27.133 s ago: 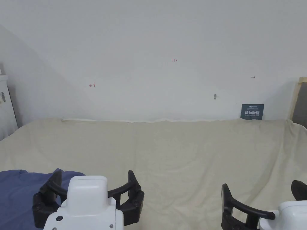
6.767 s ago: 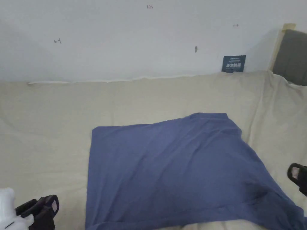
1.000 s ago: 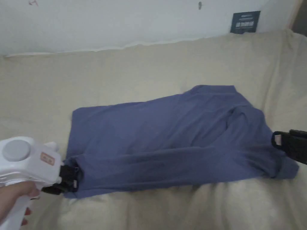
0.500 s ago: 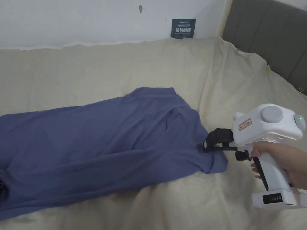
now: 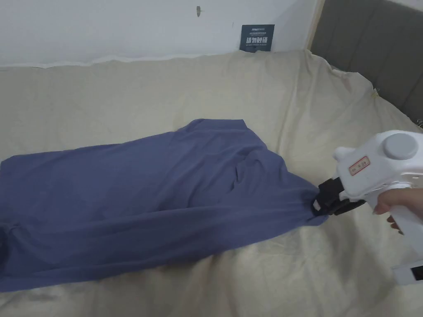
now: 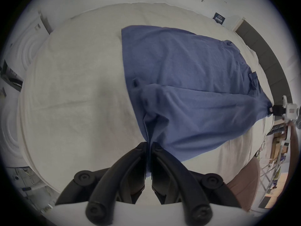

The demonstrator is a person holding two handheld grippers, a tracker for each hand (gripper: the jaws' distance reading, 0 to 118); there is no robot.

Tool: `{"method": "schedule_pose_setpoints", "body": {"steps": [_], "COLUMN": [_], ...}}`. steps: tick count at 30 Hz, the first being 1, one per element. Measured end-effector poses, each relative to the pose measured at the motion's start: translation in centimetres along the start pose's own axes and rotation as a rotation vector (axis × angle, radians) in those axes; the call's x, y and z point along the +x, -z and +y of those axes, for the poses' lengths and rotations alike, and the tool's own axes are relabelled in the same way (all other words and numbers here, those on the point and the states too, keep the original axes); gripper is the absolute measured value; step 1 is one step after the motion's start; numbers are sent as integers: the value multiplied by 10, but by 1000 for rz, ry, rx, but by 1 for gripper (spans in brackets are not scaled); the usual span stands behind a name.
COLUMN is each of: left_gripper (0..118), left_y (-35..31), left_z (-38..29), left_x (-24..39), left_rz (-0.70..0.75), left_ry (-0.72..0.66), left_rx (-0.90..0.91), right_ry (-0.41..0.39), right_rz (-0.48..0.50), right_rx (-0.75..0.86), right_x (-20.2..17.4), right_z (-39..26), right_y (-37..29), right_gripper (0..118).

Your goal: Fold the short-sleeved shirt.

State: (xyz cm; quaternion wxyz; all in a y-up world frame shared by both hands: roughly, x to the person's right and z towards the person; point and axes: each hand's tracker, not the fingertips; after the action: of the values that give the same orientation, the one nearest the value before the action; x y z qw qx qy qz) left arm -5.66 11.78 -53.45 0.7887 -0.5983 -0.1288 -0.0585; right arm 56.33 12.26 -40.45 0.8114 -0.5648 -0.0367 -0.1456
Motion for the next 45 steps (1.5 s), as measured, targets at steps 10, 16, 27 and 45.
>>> {"method": "schedule_pose_setpoints", "body": {"steps": [10,16,27,45], "left_gripper": [6,6,47,0], "left_y": [-57,-68,5,-107], "left_z": [-43,-85,-135,-183], "left_x": [-14,-18,-35,12], "left_rz": [-118,-127,-74,-137], "left_ry": [11,55,-62,-229], "left_rx": [18,-11,-45,560], "right_ry": [-9,-9,-18,14], "right_rz": [28,67,-300,213], "right_rx": [48,-12,-130,653], "right_x": [6,11,39,-93], "right_z": [-42,-94,-141,-171], "right_y": [-82,-89,1,-115], "right_gripper": [3,3,89,0]}}
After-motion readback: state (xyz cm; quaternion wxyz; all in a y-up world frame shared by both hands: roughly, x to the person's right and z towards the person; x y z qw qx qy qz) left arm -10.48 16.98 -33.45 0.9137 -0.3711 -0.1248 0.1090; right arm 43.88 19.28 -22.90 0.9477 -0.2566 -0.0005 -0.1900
